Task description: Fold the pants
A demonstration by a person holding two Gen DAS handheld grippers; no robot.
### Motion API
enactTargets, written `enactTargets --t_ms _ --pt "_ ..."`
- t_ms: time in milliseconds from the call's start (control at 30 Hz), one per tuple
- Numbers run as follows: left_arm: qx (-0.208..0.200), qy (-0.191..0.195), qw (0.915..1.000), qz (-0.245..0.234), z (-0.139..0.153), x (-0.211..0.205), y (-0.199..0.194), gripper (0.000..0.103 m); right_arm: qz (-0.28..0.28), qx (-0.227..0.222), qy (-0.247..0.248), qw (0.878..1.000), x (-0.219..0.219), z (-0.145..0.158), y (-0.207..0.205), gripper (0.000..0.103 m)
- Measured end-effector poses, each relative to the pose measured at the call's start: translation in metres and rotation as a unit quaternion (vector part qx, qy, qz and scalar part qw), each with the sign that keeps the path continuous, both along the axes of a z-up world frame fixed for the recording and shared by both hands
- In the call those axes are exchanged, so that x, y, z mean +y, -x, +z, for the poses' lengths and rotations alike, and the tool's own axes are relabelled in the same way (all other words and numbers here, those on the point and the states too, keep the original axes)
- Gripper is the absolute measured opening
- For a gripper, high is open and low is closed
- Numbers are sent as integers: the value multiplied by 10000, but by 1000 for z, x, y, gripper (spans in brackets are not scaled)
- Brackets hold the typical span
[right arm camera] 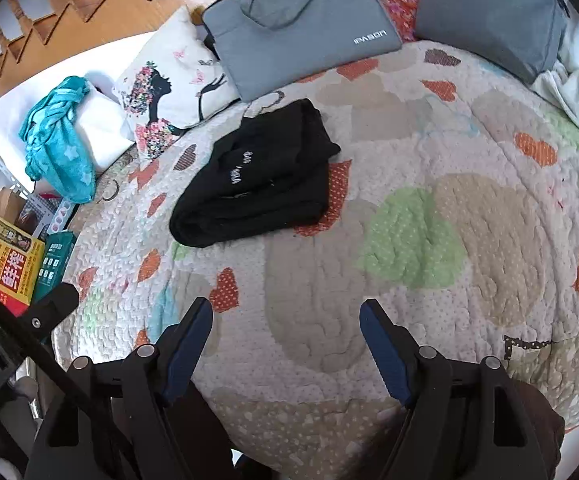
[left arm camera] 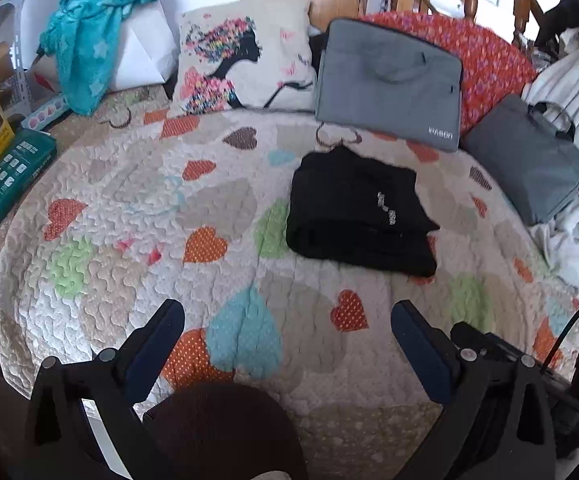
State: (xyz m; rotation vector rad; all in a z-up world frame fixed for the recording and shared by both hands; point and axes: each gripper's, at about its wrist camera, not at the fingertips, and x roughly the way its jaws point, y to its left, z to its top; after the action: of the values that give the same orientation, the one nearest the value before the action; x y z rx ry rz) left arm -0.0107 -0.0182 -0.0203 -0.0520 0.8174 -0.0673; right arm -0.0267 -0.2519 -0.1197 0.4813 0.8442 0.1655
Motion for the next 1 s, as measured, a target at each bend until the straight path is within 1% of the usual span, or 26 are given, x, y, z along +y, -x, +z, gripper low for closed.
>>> enactTargets --t_ms 133,300,733,800,1000 --pt "239 -14 9997 -7 -12 -1 -11 103 -60 169 -92 9998 -6 -12 -9 81" --pt "414 -67 9991 -7 -24 -2 -19 103 -116 393 -224 9989 -11 -27 -18 81" --pt "669 -77 9977 -36 -43 -3 -33 103 -13 468 -196 9987 -6 -36 -29 81" --pt "668 6 9978 -50 -44 -1 -35 103 -7 455 -146 9989 -4 -36 -30 81" --pt "398 578 9973 -203 -37 5 -36 103 9 353 210 9992 6 -34 -30 81"
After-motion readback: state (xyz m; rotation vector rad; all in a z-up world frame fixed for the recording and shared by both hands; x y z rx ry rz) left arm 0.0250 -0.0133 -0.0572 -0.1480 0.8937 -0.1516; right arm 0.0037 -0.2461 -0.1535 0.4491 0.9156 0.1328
